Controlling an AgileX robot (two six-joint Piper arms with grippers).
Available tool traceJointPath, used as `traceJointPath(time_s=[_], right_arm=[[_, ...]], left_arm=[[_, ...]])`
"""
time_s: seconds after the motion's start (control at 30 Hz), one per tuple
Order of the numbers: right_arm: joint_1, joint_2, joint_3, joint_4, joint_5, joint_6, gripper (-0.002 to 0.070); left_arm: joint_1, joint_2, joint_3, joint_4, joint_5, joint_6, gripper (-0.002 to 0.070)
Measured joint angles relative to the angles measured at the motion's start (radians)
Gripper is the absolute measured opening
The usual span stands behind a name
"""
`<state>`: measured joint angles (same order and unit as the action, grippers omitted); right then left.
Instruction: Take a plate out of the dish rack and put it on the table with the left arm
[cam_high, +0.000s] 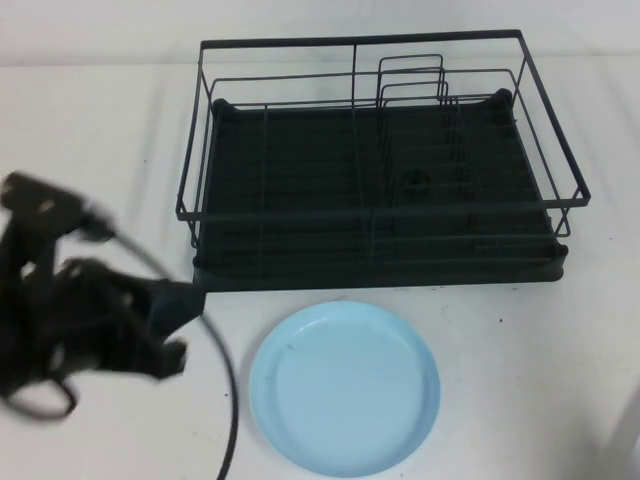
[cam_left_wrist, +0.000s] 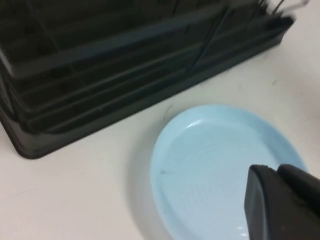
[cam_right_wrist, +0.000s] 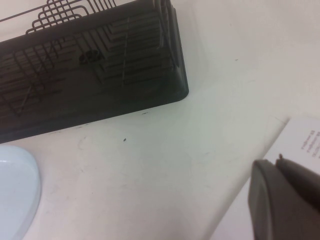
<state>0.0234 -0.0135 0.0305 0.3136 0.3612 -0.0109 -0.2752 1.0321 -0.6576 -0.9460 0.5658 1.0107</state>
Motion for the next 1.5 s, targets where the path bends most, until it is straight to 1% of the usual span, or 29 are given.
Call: traceJointPath(time_s=[0.13,0.27,0.33,0.37,0.43,0.53,0.6,0.63,0.8,0.87,0.93,1.03,1.13,1.23,1.33,1.43,1.5], right_arm=[[0.0,0.0,0.0,0.0,0.0,0.0,-0.0018],[0.0,0.0,0.0,0.0,0.0,0.0,-0.0018],[0.0,0.0,0.0,0.0,0.0,0.0,-0.0018],[0.0,0.0,0.0,0.0,0.0,0.0,-0.0018],[0.0,0.0,0.0,0.0,0.0,0.0,-0.0018],[0.0,0.0,0.0,0.0,0.0,0.0,-0.0018],[0.0,0.0,0.0,0.0,0.0,0.0,-0.0018],[0.0,0.0,0.0,0.0,0.0,0.0,-0.0018],[0.0,0.0,0.0,0.0,0.0,0.0,-0.0018],[0.0,0.0,0.0,0.0,0.0,0.0,-0.0018],[0.0,0.0,0.0,0.0,0.0,0.0,-0.0018],[0.0,0.0,0.0,0.0,0.0,0.0,-0.0018],[0.0,0.0,0.0,0.0,0.0,0.0,-0.0018],[0.0,0.0,0.0,0.0,0.0,0.0,-0.0018],[0.0,0.0,0.0,0.0,0.0,0.0,-0.0018],[0.0,0.0,0.0,0.0,0.0,0.0,-0.0018],[0.0,0.0,0.0,0.0,0.0,0.0,-0.0018]], left_arm=[[0.0,-0.149,0.081,-0.015,0.019,-0.002,0.0],[0.0,-0.26,0.112,0.007,0.063,0.001,0.0],[0.0,-0.308,0.112,0.044,0.099,0.001,0.0],[0.0,-0.335,0.112,0.083,0.123,-0.007,0.0],[0.0,-0.384,0.112,0.177,0.164,-0.074,0.0],[0.0,-0.444,0.119,0.304,0.182,-0.254,0.0],[0.0,-0.486,0.15,0.367,0.139,-0.353,-0.0001],[0.0,-0.504,0.176,0.383,0.099,-0.375,-0.0001],[0.0,-0.656,0.37,0.431,-0.207,-0.473,-0.0001],[0.0,-0.729,0.45,0.496,-0.314,-0.55,-0.0001],[0.0,-0.811,0.533,0.591,-0.405,-0.642,-0.0001],[0.028,-0.92,0.626,0.748,-0.468,-0.772,-0.0001],[0.089,-1.008,0.677,0.833,-0.468,-0.838,-0.0001],[0.168,-1.041,0.681,0.854,-0.431,-0.856,-0.0001],[0.245,-1.041,0.681,0.86,-0.349,-0.863,-0.0001],[0.289,-1.041,0.681,0.867,-0.261,-0.865,-0.0001],[0.302,-1.041,0.681,0.871,-0.226,-0.865,-0.0001]])
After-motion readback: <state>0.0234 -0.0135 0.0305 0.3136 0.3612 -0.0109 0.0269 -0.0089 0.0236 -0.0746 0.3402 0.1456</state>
